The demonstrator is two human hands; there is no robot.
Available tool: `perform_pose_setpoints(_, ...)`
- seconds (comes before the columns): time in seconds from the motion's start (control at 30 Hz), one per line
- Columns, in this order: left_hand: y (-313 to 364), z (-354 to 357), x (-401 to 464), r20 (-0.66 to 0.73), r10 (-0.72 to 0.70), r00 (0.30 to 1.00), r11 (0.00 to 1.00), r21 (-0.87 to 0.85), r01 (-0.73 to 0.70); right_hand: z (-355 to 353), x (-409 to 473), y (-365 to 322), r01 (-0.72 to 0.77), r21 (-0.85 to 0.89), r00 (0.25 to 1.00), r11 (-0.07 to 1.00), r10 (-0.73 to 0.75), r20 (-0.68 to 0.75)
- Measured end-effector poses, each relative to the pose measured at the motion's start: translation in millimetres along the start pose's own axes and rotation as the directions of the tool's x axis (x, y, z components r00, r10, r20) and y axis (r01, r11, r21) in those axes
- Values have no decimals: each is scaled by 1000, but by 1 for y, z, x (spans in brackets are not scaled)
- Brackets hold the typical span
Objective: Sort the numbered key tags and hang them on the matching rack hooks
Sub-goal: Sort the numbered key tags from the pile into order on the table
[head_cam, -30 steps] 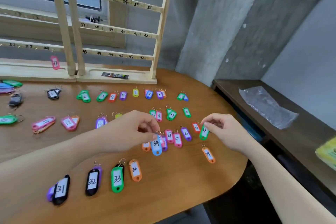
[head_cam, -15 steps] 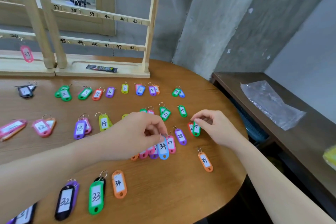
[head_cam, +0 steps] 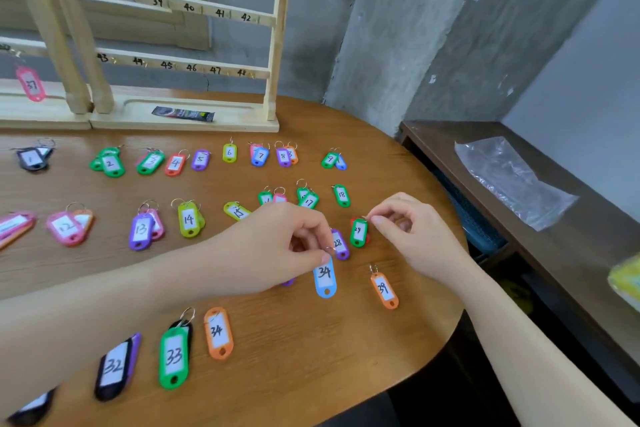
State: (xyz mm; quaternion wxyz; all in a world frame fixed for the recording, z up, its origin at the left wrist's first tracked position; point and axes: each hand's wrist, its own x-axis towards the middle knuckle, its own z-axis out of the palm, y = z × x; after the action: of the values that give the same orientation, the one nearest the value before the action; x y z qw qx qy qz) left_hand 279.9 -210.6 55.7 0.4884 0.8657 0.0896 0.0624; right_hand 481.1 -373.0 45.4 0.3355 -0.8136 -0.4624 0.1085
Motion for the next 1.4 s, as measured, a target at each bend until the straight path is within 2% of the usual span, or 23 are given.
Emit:
perform_pose_setpoints(0.1, 1, 0, -3, -1, -16, 1000, 1000, 3, 16, -2, -19, -11, 41, 57, 999, 998, -41, -2)
perform_pose_setpoints(0.4, -13, -5, -37, 17, -70, 997, 990, 127, 67, 26, -68, -47, 109, 176, 984, 978, -131, 120)
perform_pose_setpoints(0.67, -21, -9, -55, -25, -44, 999, 983, 175, 48, 41, -76, -51, 100, 152, 984, 983, -120, 130)
perform_pose_setpoints(0.83, -23, -22, -68, -41, -66, 997, 990, 122, 70, 43, -82, -54, 96, 155, 986, 983, -115, 124)
perform_pose_setpoints(1.1, -31, -37, -87, 40, -87, 995, 985, 151, 81, 51, -84, -71, 116, 120, 978, 986, -134, 159)
perform_pose_setpoints(1.4, -41, -31, -90, -74, -32, 997, 980, 193, 46, 53, -78, -93, 174, 94, 967, 980, -188, 173)
